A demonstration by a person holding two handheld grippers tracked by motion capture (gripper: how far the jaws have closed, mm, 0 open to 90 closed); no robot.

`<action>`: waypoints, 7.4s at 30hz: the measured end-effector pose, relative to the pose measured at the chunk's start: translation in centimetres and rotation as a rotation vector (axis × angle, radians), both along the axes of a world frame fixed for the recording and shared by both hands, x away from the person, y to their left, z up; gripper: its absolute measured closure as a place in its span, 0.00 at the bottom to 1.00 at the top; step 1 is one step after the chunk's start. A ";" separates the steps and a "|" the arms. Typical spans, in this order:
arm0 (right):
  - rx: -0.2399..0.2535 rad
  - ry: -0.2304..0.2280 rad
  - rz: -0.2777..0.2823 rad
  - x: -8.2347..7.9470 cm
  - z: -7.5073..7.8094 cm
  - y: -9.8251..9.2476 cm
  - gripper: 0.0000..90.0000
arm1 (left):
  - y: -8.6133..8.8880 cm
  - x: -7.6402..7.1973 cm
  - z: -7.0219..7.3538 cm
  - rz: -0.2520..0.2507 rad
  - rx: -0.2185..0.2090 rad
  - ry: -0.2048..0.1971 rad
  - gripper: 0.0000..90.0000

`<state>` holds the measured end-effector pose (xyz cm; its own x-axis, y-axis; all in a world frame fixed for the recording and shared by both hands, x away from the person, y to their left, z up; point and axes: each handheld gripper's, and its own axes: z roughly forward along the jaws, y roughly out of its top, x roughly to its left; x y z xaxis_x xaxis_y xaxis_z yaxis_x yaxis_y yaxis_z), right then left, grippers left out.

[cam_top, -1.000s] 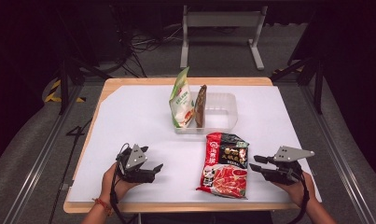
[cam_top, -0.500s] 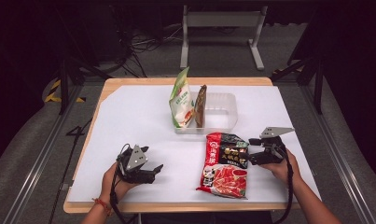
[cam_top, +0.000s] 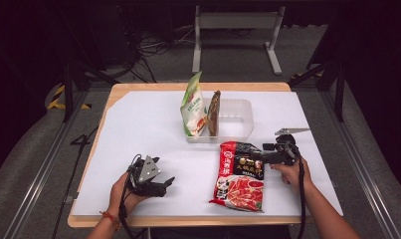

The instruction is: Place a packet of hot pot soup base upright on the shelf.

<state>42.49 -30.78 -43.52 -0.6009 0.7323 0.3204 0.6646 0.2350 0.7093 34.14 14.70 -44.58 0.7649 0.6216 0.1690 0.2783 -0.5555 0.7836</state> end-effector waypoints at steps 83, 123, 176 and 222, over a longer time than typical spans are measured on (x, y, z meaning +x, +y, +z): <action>0.203 -0.293 0.223 -6.7 9.4 1.3 0.97 | 1.4 -0.1 0.2 0.063 -0.007 -0.036 0.20; 0.161 -0.496 0.118 -8.4 13.8 0.9 0.98 | 2.0 0.0 0.5 0.083 -0.028 -0.039 0.20; 0.114 -0.610 -0.114 -0.6 18.9 5.0 0.99 | 2.1 -0.4 0.5 0.044 -0.038 -0.040 0.19; 0.129 -0.579 -0.239 6.4 14.8 8.3 0.98 | 1.8 -0.7 0.4 0.015 -0.045 -0.032 0.19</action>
